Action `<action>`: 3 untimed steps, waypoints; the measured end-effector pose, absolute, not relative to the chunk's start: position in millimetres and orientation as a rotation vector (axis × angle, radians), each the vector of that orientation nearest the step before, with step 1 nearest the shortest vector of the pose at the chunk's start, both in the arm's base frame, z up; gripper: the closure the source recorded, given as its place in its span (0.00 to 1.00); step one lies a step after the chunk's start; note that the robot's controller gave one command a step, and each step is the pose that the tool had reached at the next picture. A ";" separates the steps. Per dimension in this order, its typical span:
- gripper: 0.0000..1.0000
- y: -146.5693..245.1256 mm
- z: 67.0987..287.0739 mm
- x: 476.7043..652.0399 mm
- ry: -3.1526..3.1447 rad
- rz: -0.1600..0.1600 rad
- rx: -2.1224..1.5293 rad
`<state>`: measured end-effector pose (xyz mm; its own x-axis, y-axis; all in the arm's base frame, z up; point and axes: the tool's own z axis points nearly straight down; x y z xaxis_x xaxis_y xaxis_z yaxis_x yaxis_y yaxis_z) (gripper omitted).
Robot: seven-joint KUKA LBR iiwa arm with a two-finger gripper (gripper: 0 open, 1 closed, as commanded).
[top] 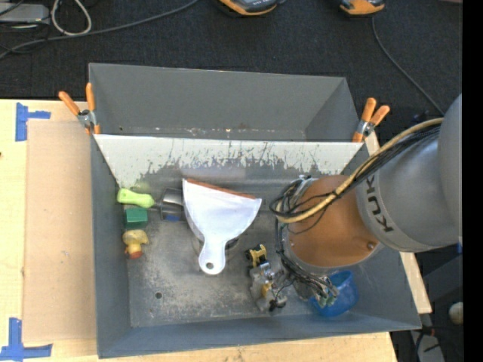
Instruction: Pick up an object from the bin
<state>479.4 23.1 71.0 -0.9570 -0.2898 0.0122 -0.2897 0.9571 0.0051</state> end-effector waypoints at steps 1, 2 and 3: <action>1.00 22.8 79.0 478.2 -3.093 -0.005 0.457; 1.00 23.6 112.5 476.2 -3.083 -0.007 0.472; 1.00 24.4 166.9 476.6 -3.082 -0.008 0.474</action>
Offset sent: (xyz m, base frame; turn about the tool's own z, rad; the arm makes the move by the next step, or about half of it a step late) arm -0.0010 -0.0010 0.0832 0.0119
